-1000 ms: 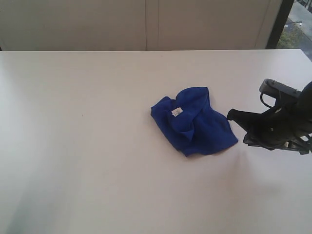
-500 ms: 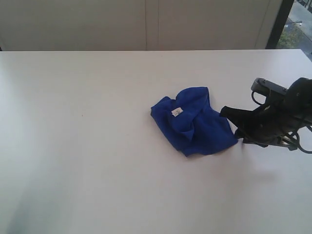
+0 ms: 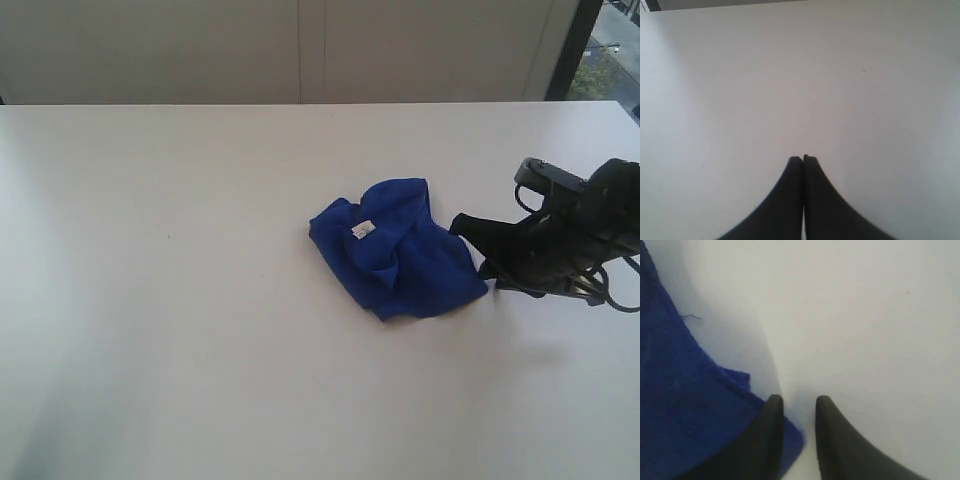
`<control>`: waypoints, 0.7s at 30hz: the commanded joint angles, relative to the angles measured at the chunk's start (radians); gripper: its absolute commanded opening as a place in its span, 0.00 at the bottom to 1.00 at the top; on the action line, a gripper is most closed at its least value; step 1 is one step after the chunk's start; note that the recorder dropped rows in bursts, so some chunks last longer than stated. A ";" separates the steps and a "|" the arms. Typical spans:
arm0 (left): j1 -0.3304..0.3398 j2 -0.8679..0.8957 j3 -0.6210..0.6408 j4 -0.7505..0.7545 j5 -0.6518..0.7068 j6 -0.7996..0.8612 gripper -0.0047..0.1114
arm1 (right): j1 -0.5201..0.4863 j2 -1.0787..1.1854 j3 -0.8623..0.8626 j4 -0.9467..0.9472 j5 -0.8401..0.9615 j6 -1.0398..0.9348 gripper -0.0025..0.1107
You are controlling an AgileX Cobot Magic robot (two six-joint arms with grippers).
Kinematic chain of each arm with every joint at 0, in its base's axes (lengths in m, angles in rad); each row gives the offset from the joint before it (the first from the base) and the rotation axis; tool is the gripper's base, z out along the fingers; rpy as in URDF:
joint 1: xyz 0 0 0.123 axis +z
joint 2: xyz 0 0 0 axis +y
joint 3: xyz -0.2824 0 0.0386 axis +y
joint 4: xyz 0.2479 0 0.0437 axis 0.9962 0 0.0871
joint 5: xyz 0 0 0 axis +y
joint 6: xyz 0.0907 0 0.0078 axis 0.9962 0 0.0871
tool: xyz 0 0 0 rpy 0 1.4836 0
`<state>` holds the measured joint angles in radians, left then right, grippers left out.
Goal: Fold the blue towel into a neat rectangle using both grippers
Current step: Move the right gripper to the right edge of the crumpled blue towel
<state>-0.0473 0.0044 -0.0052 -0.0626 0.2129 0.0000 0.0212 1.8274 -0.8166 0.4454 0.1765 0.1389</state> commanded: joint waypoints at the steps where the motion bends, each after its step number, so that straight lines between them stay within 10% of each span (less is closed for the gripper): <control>1: 0.003 -0.004 0.005 -0.007 -0.003 0.000 0.04 | 0.001 0.019 0.010 -0.002 0.100 -0.032 0.24; 21: 0.003 -0.004 0.005 -0.007 -0.003 0.000 0.04 | 0.049 0.019 0.010 -0.016 0.108 -0.118 0.24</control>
<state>-0.0473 0.0044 -0.0052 -0.0626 0.2129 0.0000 0.0631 1.8237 -0.8206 0.4436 0.2256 0.0347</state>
